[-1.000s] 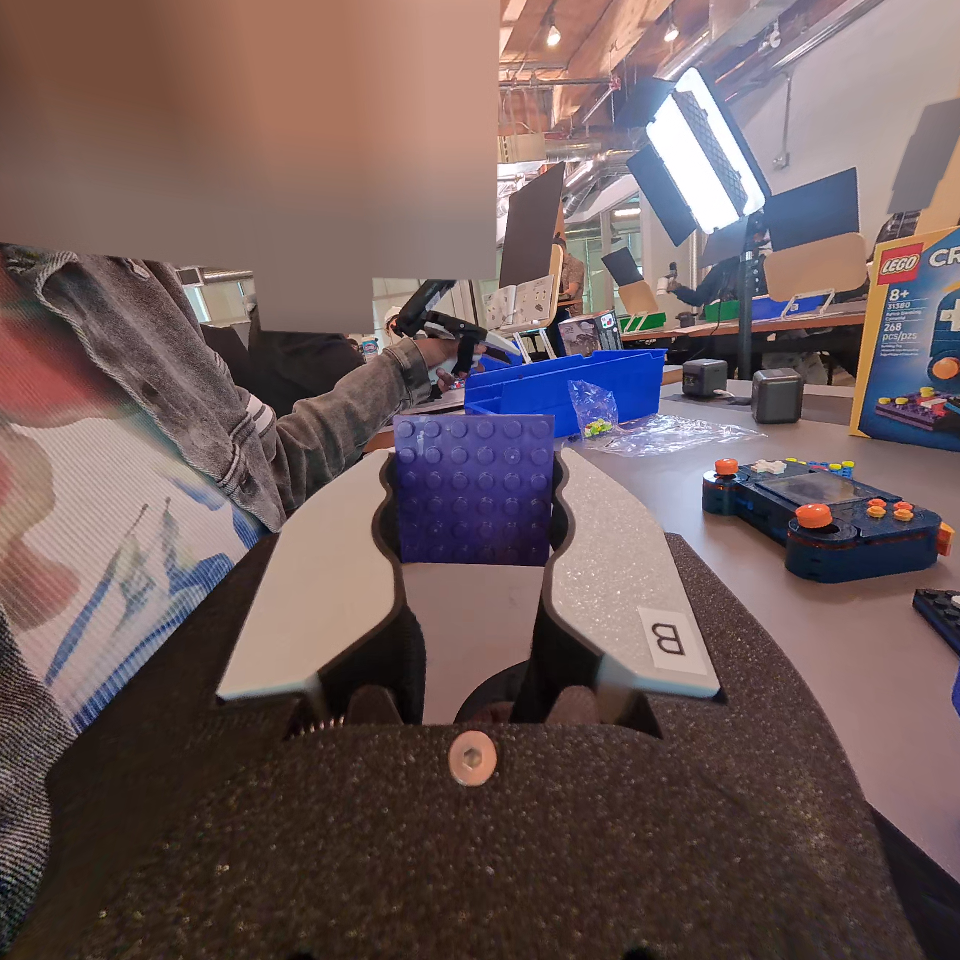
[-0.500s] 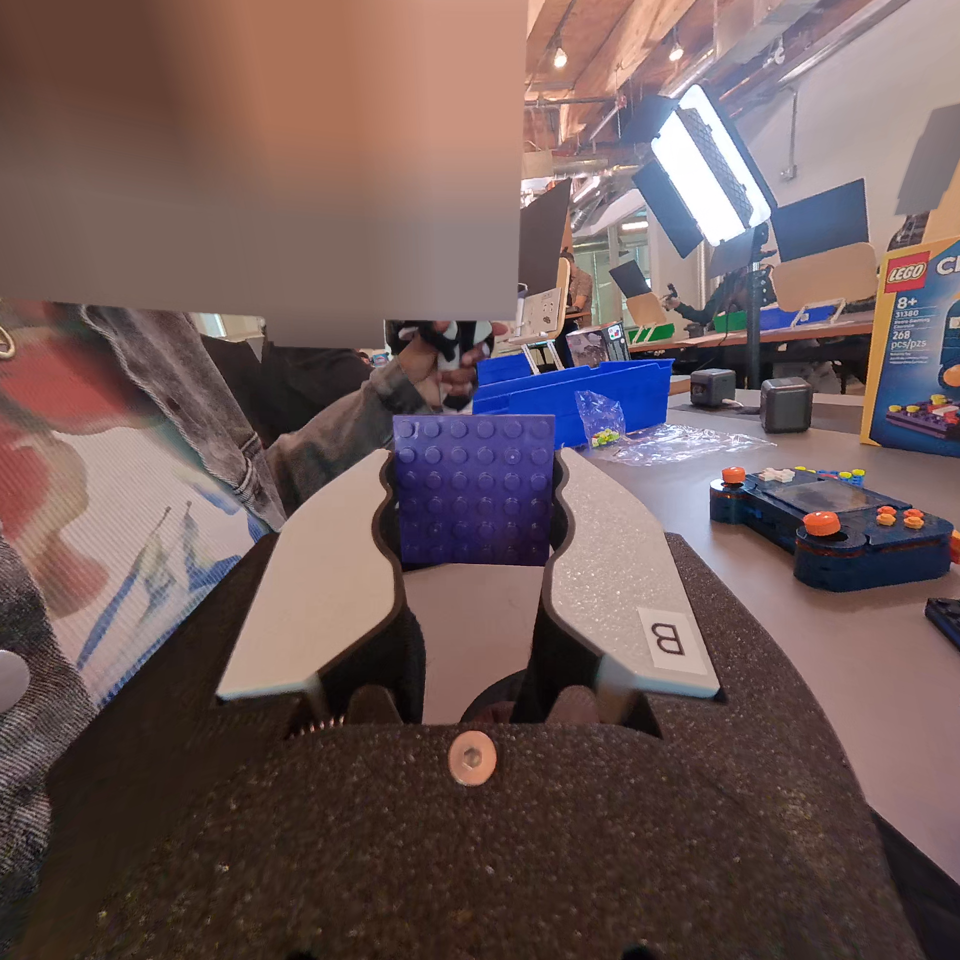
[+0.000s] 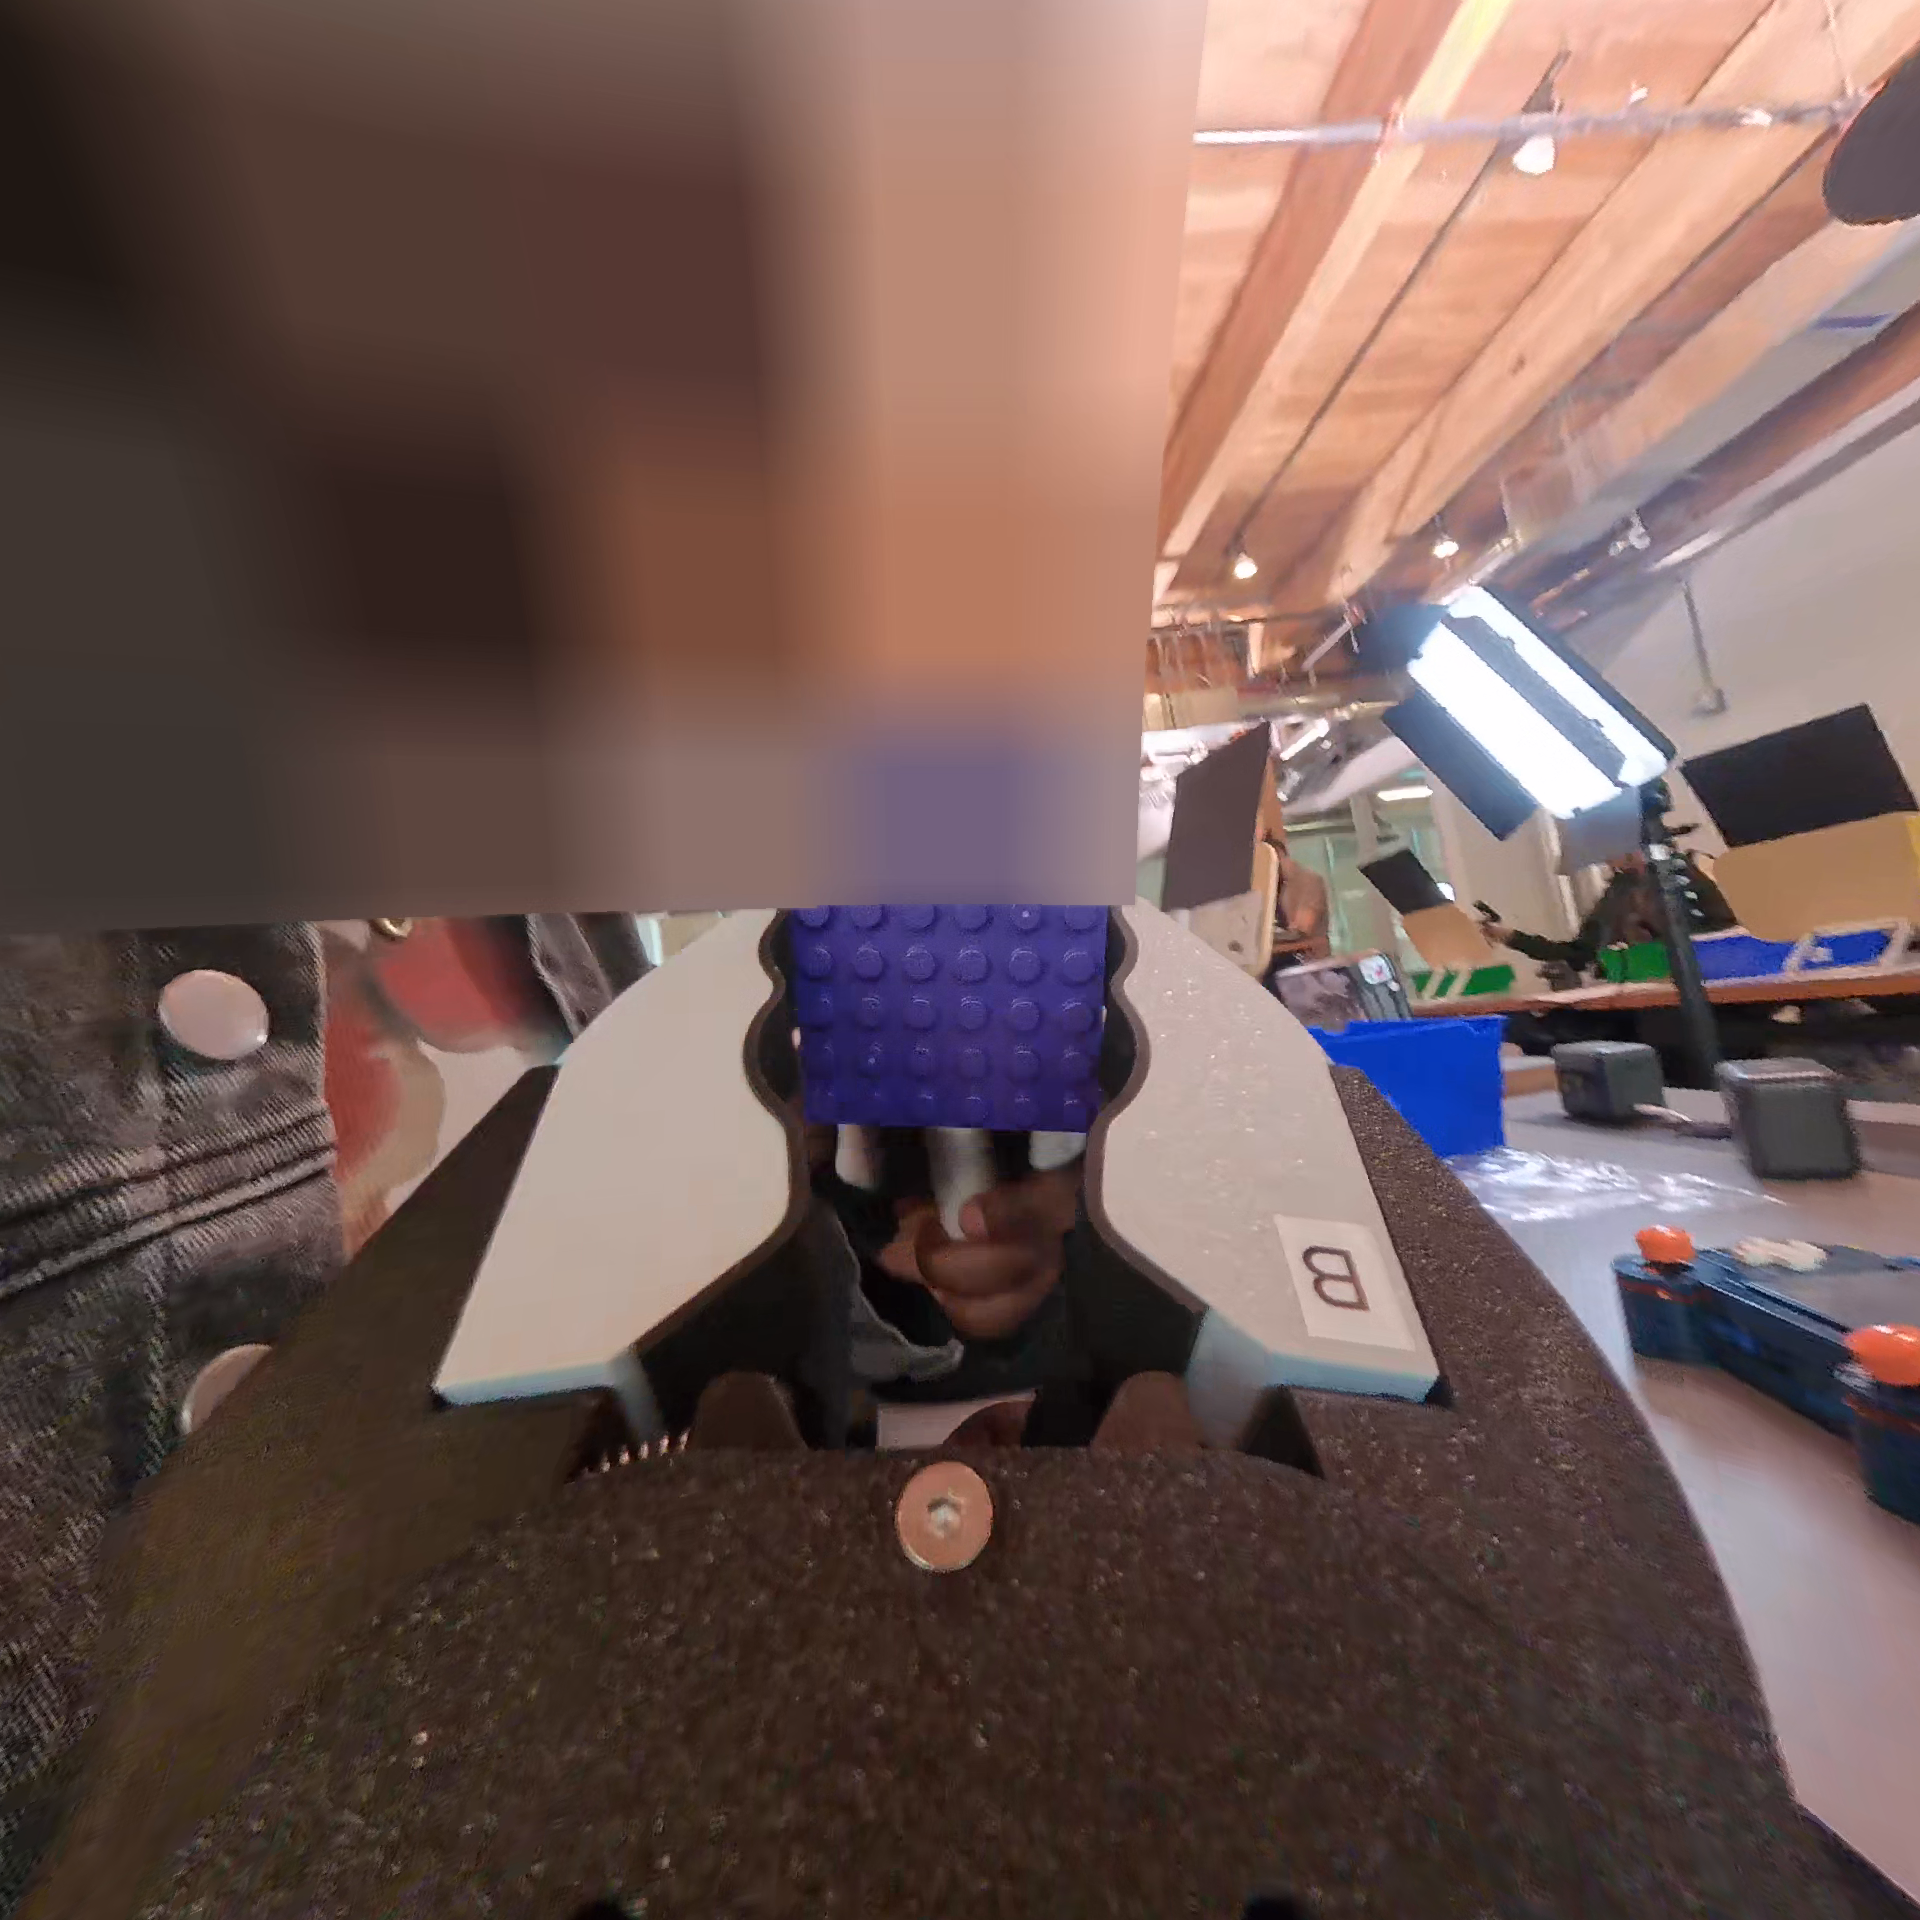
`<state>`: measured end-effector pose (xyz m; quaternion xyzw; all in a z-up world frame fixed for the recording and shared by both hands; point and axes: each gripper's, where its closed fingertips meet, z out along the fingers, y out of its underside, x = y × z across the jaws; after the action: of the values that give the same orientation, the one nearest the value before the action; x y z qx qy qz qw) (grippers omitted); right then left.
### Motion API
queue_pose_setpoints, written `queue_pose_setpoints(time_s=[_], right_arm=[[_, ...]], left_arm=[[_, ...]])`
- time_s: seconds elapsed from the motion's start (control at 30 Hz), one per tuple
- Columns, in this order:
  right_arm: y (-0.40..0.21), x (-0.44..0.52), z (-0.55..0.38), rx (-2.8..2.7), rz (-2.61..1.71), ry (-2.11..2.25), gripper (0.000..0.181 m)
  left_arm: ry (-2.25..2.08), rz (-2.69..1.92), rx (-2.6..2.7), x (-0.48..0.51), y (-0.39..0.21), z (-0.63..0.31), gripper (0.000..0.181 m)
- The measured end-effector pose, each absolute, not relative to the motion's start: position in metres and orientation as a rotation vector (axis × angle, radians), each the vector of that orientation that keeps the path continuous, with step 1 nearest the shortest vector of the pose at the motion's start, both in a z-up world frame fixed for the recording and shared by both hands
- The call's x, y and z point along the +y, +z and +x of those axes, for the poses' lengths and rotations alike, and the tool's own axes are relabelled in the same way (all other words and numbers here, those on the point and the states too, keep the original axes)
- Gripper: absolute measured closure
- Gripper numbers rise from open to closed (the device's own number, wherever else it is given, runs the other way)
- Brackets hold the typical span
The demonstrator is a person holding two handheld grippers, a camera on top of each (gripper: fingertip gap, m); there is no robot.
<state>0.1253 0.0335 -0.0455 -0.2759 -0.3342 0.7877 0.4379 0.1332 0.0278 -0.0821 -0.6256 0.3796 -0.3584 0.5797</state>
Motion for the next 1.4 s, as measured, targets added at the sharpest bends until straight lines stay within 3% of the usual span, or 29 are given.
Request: queue_pose_setpoints(time_s=[0.3,1.4], right_arm=[[-0.050,0.020,0.110,-0.868,-0.705,2.000,0.125],[-0.056,0.024,0.104,-1.039,-0.833,1.777,0.133]], left_arm=[[-0.966,-1.415,0.823,0.029,-0.080,0.141,0.130],[-0.904,-1.443,0.782,0.026,-0.076,0.108,0.124]])
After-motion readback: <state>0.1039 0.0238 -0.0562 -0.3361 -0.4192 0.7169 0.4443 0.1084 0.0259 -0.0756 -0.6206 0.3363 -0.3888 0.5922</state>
